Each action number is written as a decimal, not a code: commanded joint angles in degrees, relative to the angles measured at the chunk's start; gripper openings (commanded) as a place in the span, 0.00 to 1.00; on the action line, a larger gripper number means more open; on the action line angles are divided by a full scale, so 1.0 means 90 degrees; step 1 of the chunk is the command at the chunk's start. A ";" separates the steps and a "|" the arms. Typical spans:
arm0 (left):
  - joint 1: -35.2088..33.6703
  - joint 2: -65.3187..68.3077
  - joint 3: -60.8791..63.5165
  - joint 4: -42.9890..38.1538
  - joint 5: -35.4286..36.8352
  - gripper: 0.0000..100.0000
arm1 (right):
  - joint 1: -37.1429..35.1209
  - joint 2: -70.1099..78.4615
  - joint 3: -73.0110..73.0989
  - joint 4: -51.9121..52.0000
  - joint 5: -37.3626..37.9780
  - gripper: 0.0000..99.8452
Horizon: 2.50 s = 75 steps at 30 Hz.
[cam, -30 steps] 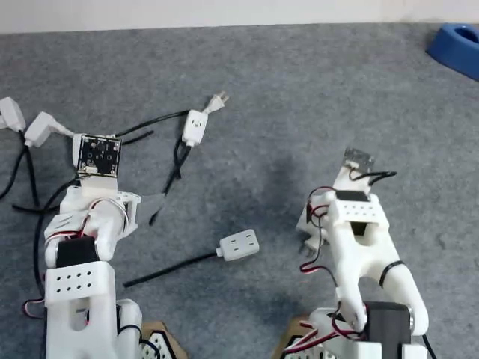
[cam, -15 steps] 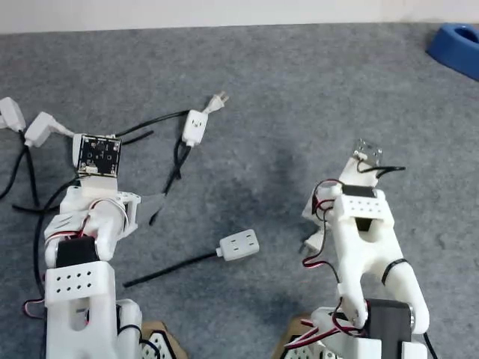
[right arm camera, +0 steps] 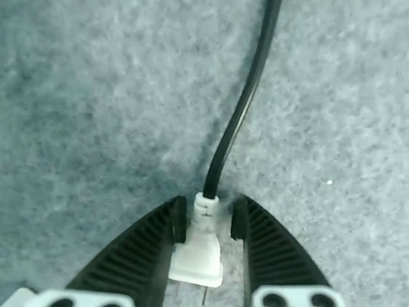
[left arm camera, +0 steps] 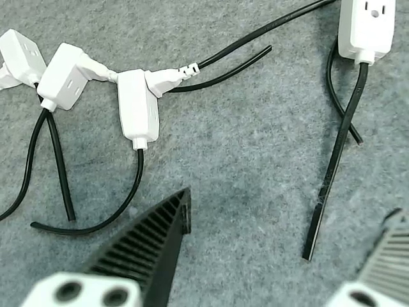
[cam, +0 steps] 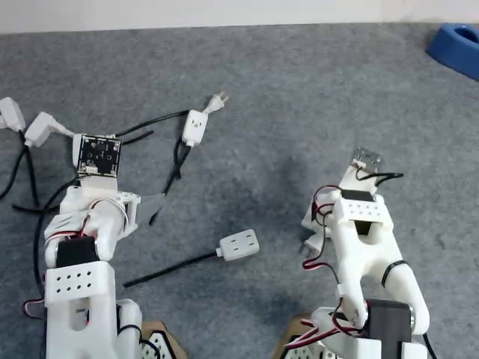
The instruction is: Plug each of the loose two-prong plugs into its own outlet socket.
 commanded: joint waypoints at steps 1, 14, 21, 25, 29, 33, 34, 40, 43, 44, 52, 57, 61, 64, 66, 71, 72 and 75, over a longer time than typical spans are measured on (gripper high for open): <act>0.0054 -0.0054 -0.0015 -0.0098 -0.0049 0.43 | 0.0054 -0.0044 -0.0044 0.0063 -0.0078 0.04; 0.0054 -0.0054 -0.0015 -0.0098 -0.0029 0.43 | 0.0054 -0.0044 -0.0015 0.0083 -0.0068 0.01; 0.0591 -0.0063 -0.0073 -0.0127 -0.0049 0.43 | -0.0161 -0.0122 -0.1411 0.0728 -0.0225 0.01; 0.1646 -0.0063 -0.0659 -0.0029 -0.0020 0.43 | -0.0894 -0.0112 -0.2935 0.1353 -0.0713 0.01; 0.2457 -0.0063 -0.1714 0.0723 0.0166 0.43 | -0.1363 -0.0054 -0.3814 0.1538 -0.1055 0.01; 0.3131 -0.0015 -0.2720 0.1621 0.0742 0.43 | -0.1294 -0.0054 -0.3834 0.1314 -0.1084 0.01; 0.3346 -0.0005 -0.2759 0.1768 0.0791 0.43 | -0.1275 -0.0063 -0.3834 0.1284 -0.1133 0.01; 0.4547 -0.0005 -0.2134 0.1455 0.1074 0.43 | -0.1558 -0.0132 -0.3873 0.1792 -0.1250 0.01; 0.4684 0.0015 -0.1929 0.1192 0.0860 0.43 | -0.1744 -0.0523 -0.3834 0.1978 -0.1221 0.01; 0.4674 0.0015 -0.1880 0.1162 0.0781 0.43 | -0.1792 -0.0786 -0.3824 0.2105 -0.1211 0.01; 0.4684 0.0757 -0.1890 0.1084 0.0752 0.43 | -0.2203 -0.2642 -0.2720 0.1929 -0.1201 0.01; 0.4723 0.1109 -0.1880 0.0694 0.0567 0.43 | -0.2613 -0.2584 -0.2437 0.1734 -0.1201 0.01; 0.5006 0.1499 -0.1978 0.0674 0.0547 0.43 | -0.2799 -0.2564 -0.2427 0.1695 -0.1211 0.01; 0.5016 0.1958 -0.2232 0.0576 0.0537 0.43 | -0.2808 -0.2613 -0.2418 0.1802 -0.1172 0.01; 0.4860 0.2242 -0.2427 0.0576 0.0527 0.43 | -0.2808 -0.2613 -0.2418 0.1910 -0.1035 0.01; 0.4293 0.2652 -0.3013 0.0586 0.0469 0.43 | -0.2818 -0.2613 -0.2183 0.1871 -0.0977 0.01; 0.4244 0.2730 -0.3072 0.0586 0.0371 0.43 | -0.2818 -0.2613 -0.2183 0.1871 -0.0967 0.01; 0.4147 0.2945 -0.3179 0.0576 0.0264 0.43 | -0.2818 -0.2613 -0.2164 0.1880 -0.0830 0.01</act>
